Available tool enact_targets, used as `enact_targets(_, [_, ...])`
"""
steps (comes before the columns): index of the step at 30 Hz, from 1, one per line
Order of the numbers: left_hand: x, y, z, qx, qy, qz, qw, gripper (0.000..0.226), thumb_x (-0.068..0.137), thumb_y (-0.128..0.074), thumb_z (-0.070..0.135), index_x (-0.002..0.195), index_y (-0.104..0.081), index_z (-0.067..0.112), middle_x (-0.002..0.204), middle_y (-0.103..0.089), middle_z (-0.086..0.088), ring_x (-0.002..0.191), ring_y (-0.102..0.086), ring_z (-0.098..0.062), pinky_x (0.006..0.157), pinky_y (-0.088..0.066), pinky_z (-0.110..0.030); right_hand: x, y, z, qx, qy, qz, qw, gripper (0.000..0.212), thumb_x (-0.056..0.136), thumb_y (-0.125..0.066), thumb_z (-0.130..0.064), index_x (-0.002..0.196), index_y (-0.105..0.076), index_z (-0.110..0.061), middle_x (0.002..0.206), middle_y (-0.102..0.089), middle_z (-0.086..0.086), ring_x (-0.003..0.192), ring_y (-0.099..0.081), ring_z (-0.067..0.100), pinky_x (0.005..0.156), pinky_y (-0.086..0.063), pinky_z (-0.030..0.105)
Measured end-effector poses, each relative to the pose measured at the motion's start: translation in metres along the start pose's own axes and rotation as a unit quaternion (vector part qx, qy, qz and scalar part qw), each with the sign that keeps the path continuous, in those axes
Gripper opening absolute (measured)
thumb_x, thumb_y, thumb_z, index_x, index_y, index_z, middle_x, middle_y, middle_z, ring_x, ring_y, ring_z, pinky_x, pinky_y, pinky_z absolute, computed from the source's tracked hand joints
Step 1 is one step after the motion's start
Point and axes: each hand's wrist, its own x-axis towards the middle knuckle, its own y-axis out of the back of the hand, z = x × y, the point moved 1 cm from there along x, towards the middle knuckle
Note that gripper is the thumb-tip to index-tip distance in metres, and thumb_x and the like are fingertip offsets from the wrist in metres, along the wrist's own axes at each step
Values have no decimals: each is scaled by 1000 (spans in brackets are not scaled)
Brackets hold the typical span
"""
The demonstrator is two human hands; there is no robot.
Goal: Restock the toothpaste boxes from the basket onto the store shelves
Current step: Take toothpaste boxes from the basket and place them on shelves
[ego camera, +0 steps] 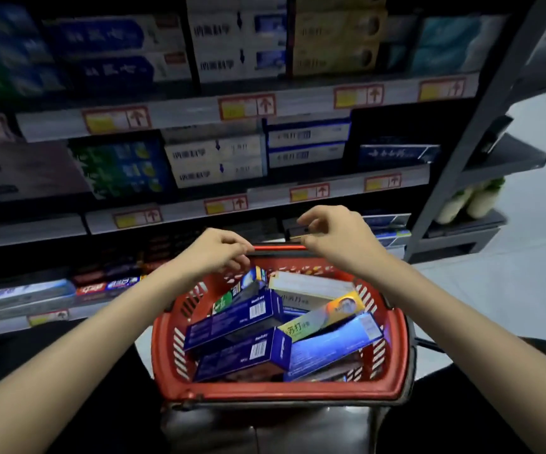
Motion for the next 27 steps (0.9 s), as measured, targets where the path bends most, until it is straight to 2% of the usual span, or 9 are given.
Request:
enact_targets(2, [10, -9, -22, 71, 14, -62, 995, 18, 105, -57, 22, 106, -74, 19, 91, -78, -5, 71, -68, -12, 50, -42, -16, -1, -17, 11, -38, 11, -41, 998, 34, 89, -73, -28, 122, -74, -23, 115, -74, 1, 112, -67, 21, 95, -51, 32])
enact_targets(5, [22, -22, -56, 176, 58, -163, 969, 19, 104, -60, 25, 113, -73, 14, 89, -75, -3, 68, -63, -12, 46, -39, -16, -4, -36, 30, -167, 18, -123, 978, 42, 93, -68, -38, 132, -68, -24, 130, -70, 4, 123, -61, 28, 101, -47, 35])
enact_targets(8, [28, -32, -67, 268, 49, -209, 939, 26, 100, -66, 35, 114, -73, 15, 100, -74, -6, 81, -62, -16, 69, -47, -26, -10, -43, 40, -260, 34, -201, 944, 52, 96, -63, -50, 143, -57, -29, 138, -60, 7, 127, -50, 32, 105, -45, 41])
enact_targets(9, [28, -33, -66, 303, 26, -209, 929, 28, 98, -67, 39, 116, -71, 17, 103, -72, -3, 87, -61, -15, 77, -47, -27, -12, -45, 41, -263, 37, -214, 940, 53, 96, -62, -51, 144, -56, -30, 140, -58, 7, 128, -49, 32, 106, -45, 42])
enact_targets(12, [25, -32, -59, 362, -13, -201, 910, 48, 94, -71, 48, 135, -60, 26, 108, -63, 3, 95, -57, -14, 81, -41, -26, -13, -50, 44, -269, 47, -221, 936, 51, 99, -60, -48, 145, -55, -27, 139, -58, 8, 126, -49, 30, 105, -46, 42])
enact_targets(15, [22, -34, -55, 422, -50, -189, 885, 66, 89, -71, 58, 146, -49, 32, 132, -64, 2, 115, -61, -19, 96, -49, -34, -11, -57, 45, -289, 70, -209, 931, 51, 100, -59, -44, 146, -54, -23, 138, -58, 8, 123, -49, 29, 102, -46, 41])
enact_targets(17, [20, -41, -51, 479, -76, -182, 855, 70, 90, -68, 59, 150, -45, 31, 143, -59, 2, 128, -57, -23, 104, -48, -42, -9, -59, 45, -295, 76, -198, 932, 51, 100, -60, -42, 146, -53, -22, 137, -58, 8, 121, -49, 29, 99, -45, 41])
enact_targets(21, [14, -60, -52, 542, -99, -181, 815, 77, 93, -62, 58, 154, -33, 22, 149, -49, -4, 134, -49, -27, 107, -42, -44, -6, -61, 39, -292, 80, -176, 937, 52, 101, -59, -42, 148, -51, -22, 135, -58, 8, 121, -48, 29, 99, -44, 41])
enact_targets(27, [21, -68, -66, 514, -118, -158, 835, 80, 92, -60, 63, 155, -29, 25, 152, -45, -1, 136, -46, -25, 108, -40, -43, -7, -55, 21, -268, 97, -152, 946, 49, 103, -55, -45, 146, -49, -21, 136, -56, 7, 124, -45, 28, 102, -41, 41])
